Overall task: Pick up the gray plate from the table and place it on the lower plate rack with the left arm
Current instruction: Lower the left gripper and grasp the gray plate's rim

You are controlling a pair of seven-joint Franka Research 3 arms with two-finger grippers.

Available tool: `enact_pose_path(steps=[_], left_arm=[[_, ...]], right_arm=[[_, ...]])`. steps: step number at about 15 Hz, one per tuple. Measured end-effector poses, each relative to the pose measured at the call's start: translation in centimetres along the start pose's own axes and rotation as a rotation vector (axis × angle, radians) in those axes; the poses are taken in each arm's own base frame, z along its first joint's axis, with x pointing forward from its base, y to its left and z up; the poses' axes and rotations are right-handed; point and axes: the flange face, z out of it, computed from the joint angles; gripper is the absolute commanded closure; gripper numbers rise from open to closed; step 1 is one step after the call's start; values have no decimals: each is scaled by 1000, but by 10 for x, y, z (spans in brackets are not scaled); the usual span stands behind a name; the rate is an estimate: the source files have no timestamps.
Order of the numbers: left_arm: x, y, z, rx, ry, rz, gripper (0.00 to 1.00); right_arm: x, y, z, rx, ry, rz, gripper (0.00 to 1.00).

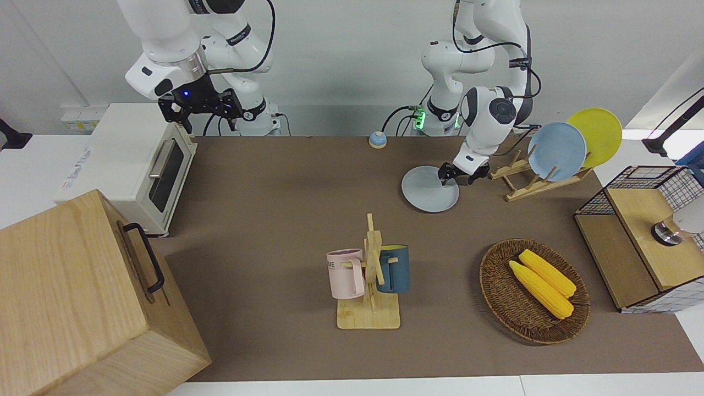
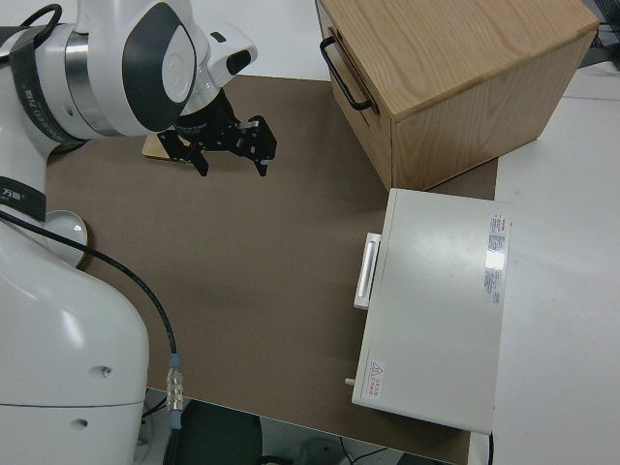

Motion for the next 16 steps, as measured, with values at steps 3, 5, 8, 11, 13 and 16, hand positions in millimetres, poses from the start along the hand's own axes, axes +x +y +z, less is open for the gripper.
enact_pose_path(steps=[3,5,8,11,13,16], left_arm=[[1,1,3,0,0,3,683],[1,2,4,1,-1,3,897],[1,4,3,0,2,5,1000],[2,5,-2,-6,14,2,1000],[2,5,-3,-7,14,1,1000],[2,5,-3,-7,15,0,1000]], right_arm=[[0,0,0,0,0,0,17],[0,0,0,0,0,0,17],[0,0,0,0,0,0,17],[0,0,0,0,0,0,17],[0,0,0,0,0,0,17],[0,0,0,0,0,0,17]])
